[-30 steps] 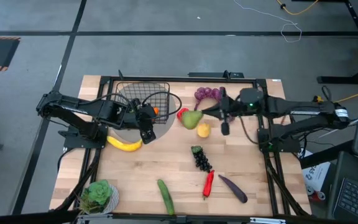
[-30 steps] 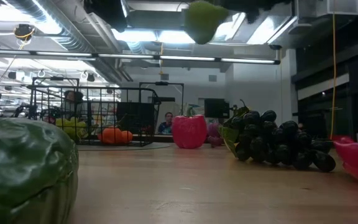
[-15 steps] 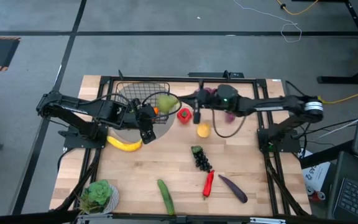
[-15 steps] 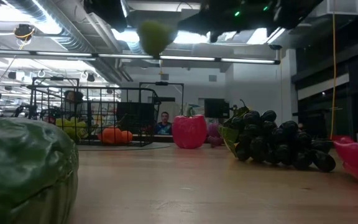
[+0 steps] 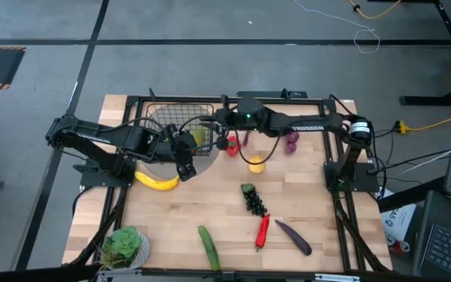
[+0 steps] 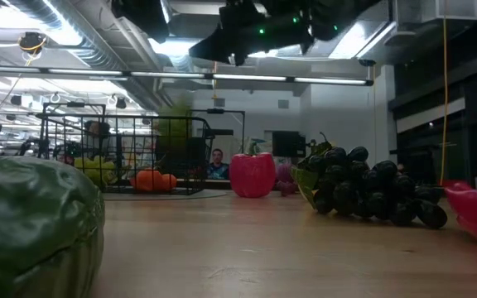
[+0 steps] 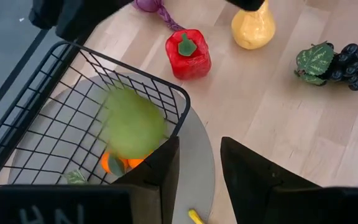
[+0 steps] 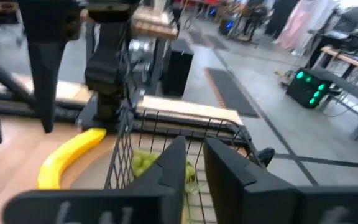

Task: Build produce basket
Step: Put the green pear into the wire basket, then put the yellow pear into the wire basket

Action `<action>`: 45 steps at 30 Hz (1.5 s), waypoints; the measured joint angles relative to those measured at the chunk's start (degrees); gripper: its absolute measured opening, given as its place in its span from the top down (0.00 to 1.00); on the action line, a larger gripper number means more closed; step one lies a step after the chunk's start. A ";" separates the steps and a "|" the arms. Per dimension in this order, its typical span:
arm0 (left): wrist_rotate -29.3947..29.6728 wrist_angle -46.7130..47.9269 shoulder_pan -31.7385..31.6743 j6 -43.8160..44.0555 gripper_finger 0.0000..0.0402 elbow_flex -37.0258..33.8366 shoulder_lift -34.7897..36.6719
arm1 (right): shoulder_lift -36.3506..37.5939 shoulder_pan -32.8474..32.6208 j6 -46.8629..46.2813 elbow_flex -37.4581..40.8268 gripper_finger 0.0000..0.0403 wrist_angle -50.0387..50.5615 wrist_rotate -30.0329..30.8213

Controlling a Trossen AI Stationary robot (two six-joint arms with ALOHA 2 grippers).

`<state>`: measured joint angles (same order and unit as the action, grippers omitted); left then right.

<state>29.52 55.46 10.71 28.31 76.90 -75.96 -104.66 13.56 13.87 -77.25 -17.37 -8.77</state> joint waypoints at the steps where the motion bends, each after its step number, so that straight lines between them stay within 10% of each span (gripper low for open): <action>1: -0.02 0.00 -0.01 0.00 0.72 0.00 0.00 | 0.00 0.02 0.11 -1.44 0.81 2.50 -0.05; 15: -0.02 0.26 -0.01 -0.01 0.72 0.00 -0.26 | 8.70 0.02 -1.64 -18.18 0.68 55.72 0.09; 28: 0.00 0.33 -0.02 0.00 0.72 0.00 -0.26 | 22.71 0.17 -4.58 -16.84 0.68 90.51 0.15; 36: 0.00 0.33 -0.01 0.00 0.72 0.00 -0.26 | 32.12 0.19 -4.77 -3.82 0.68 91.27 0.13; 45: 0.00 0.31 -0.01 0.07 0.72 0.00 -0.26 | 39.30 0.19 -13.97 21.12 0.68 59.84 0.12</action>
<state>29.52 55.77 10.70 28.38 76.90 -76.23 -65.36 13.76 -0.10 -56.14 42.47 -8.66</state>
